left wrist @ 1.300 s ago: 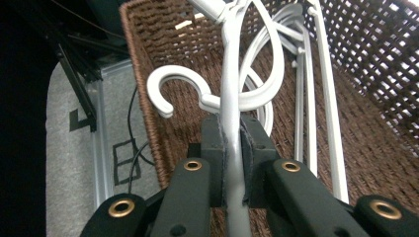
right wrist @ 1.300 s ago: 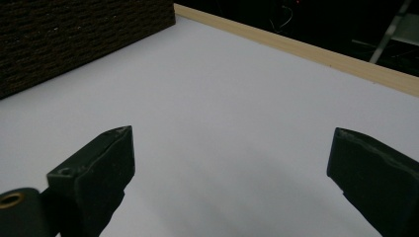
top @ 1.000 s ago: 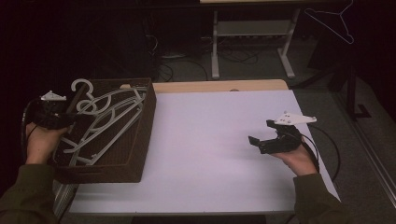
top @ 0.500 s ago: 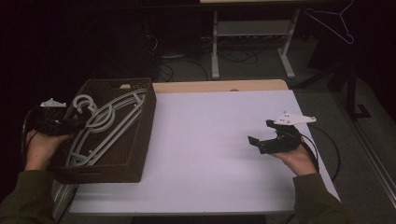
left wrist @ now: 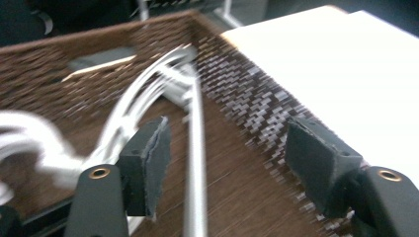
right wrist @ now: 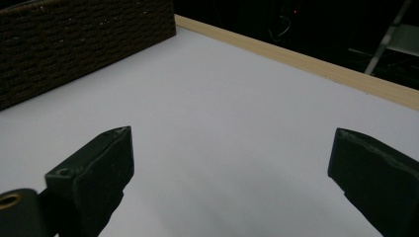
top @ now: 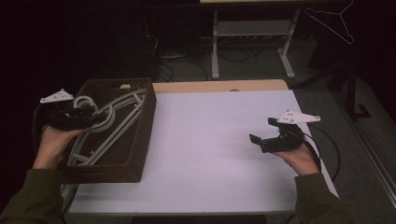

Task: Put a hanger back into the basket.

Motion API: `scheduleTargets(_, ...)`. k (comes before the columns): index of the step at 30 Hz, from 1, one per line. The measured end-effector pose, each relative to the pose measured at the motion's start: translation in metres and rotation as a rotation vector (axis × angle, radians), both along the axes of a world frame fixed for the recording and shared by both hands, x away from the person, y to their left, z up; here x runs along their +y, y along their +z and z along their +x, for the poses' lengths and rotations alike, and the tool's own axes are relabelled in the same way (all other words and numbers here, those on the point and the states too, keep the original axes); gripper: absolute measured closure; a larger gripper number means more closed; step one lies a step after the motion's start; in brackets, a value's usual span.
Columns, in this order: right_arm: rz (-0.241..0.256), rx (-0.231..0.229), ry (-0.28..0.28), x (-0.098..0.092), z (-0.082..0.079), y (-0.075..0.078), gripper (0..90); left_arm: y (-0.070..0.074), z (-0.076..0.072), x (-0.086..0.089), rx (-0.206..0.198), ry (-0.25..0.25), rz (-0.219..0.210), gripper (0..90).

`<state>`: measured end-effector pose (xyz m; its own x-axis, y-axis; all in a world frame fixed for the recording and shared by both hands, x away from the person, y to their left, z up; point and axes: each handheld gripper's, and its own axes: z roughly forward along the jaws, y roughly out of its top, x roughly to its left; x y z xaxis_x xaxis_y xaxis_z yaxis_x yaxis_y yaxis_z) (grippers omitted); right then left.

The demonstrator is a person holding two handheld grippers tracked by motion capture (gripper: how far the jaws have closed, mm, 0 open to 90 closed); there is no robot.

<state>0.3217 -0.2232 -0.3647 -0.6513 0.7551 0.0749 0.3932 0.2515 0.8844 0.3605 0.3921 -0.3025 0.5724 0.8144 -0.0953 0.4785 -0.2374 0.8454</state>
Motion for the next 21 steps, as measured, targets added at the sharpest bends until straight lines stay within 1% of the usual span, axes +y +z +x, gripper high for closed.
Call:
scheduleTargets(1, 0.004, 0.001, -0.003, 0.0, 0.0, 0.001, 2.9, 0.0, 0.0, -0.005, -0.005, -0.014, -0.014, 30.9)
scheduleTargets(2, 0.004, -0.009, 0.001, -0.001, 0.0, 0.002, 2.6, 0.001, 0.0, -0.01, -0.012, -0.026, -0.028, 29.9)
scheduleTargets(3, 0.009, -0.007, 0.0, -0.001, -0.001, 0.003, 2.4, 0.001, 0.0, -0.015, -0.021, -0.043, -0.029, 28.8)
scheduleTargets(7, 0.026, -0.025, 0.006, -0.002, -0.003, 0.009, 1.8, 0.003, -0.002, -0.038, -0.051, -0.101, -0.074, 23.8)
scheduleTargets(9, 0.04, -0.028, 0.011, -0.002, -0.004, 0.012, 1.6, 0.003, -0.004, -0.051, -0.087, -0.129, -0.102, 22.3)
scheduleTargets(11, 0.048, -0.033, 0.014, -0.002, -0.005, 0.014, 1.5, 0.003, -0.006, -0.061, -0.093, -0.153, -0.125, 18.7)
scheduleTargets(14, 0.071, -0.048, 0.018, -0.003, -0.006, 0.017, 1.2, 0.001, -0.009, -0.081, -0.11, -0.205, -0.149, 17.0)
scheduleTargets(19, 0.107, -0.07, 0.023, -0.005, -0.01, 0.024, 0.9, -0.003, -0.014, -0.107, -0.115, -0.273, -0.192, 13.6)
scheduleTargets(20, 0.113, -0.076, 0.026, -0.005, -0.011, 0.025, 0.5, -0.004, -0.015, -0.111, -0.115, -0.288, -0.194, 13.2)
scheduleTargets(21, 0.122, -0.082, 0.027, -0.005, -0.012, 0.027, 0.1, -0.005, -0.016, -0.117, -0.114, -0.302, -0.209, 12.9)
